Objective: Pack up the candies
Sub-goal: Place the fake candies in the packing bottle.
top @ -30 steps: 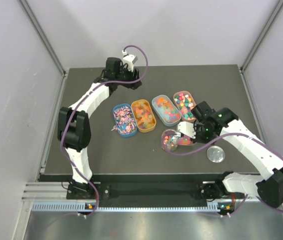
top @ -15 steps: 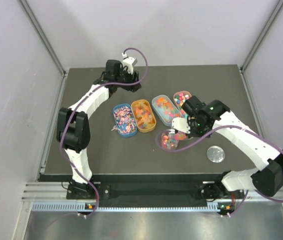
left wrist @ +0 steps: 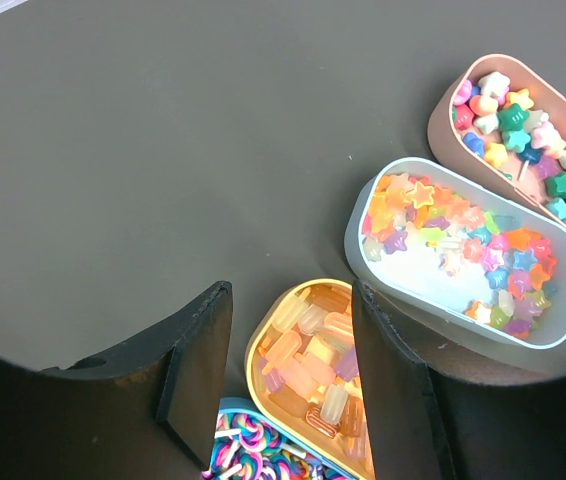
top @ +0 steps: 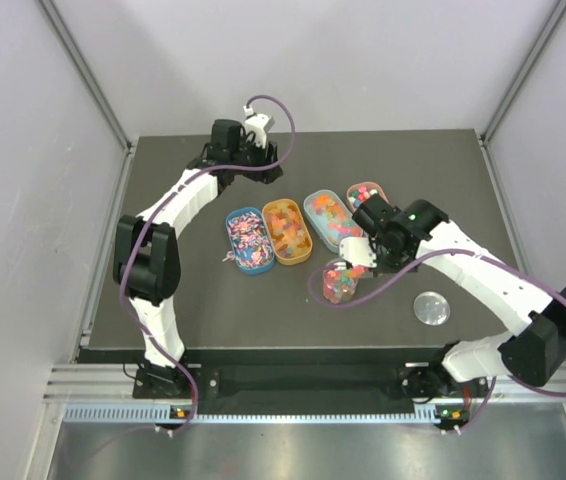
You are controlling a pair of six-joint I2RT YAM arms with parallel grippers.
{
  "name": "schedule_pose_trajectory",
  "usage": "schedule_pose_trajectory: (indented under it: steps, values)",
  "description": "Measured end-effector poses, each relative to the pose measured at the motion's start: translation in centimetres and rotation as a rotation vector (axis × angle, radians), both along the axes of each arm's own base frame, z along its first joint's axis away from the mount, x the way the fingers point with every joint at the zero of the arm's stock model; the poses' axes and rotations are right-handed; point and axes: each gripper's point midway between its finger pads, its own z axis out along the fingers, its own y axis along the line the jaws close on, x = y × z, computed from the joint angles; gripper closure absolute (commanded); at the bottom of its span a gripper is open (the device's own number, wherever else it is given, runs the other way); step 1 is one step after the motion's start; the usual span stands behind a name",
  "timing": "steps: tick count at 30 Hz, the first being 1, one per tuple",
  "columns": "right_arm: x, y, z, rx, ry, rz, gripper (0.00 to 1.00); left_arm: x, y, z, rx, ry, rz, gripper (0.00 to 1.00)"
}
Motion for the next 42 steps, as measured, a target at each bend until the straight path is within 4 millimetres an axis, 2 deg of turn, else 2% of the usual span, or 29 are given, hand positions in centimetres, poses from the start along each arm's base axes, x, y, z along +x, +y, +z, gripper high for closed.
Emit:
schedule_pose_trajectory:
  steps: [15, 22, 26, 29, 33, 34, 35, 36, 37, 39, 42]
  values:
    - [0.4, 0.5, 1.1, -0.125, -0.078, 0.126, 1.0, 0.0, -0.2, 0.4, -0.032, 0.004, -0.005, 0.44]
    - [0.7, 0.3, 1.6, -0.158, -0.099, 0.145, 1.0, 0.3, 0.3, 0.3, -0.02, 0.0, 0.005, 0.44]
    - [0.9, 0.3, 1.8, -0.161, -0.105, 0.15, 1.0, 0.2, 1.4, -0.4, 0.02, 0.019, 0.024, 0.44]
    - [1.2, 0.4, 2.5, -0.143, -0.123, 0.14, 1.0, -0.2, 3.3, -0.9, 0.041, 0.078, 0.071, 0.46]
    - [2.2, 0.7, 4.2, -0.077, -0.169, 0.095, 1.0, -1.2, 8.2, 0.0, 0.042, 0.144, 0.178, 0.59]
    - [2.6, 0.7, 4.5, -0.05, -0.185, 0.078, 1.0, -1.5, 9.6, 0.3, 0.049, 0.154, 0.209, 0.65]
    - [3.1, 0.8, 4.6, -0.016, -0.202, 0.055, 1.0, -1.8, 11.1, 0.7, 0.06, 0.158, 0.242, 0.84]
    - [3.6, 0.7, 4.6, 0.017, -0.212, 0.033, 1.0, -2.1, 12.5, 1.0, 0.068, 0.163, 0.276, 0.95]
    - [4.2, 0.5, 4.6, 0.05, -0.223, 0.003, 1.0, -2.3, 13.7, 1.2, 0.08, 0.166, 0.3, 1.0]
    - [5.6, 0.1, 4.8, 0.12, -0.257, -0.061, 1.0, -2.9, 15.3, 1.2, 0.095, 0.186, 0.334, 1.0]
    - [8.2, -0.9, 4.7, 0.235, -0.303, -0.199, 1.0, -3.9, 16.4, -0.2, 0.134, 0.213, 0.34, 1.0]
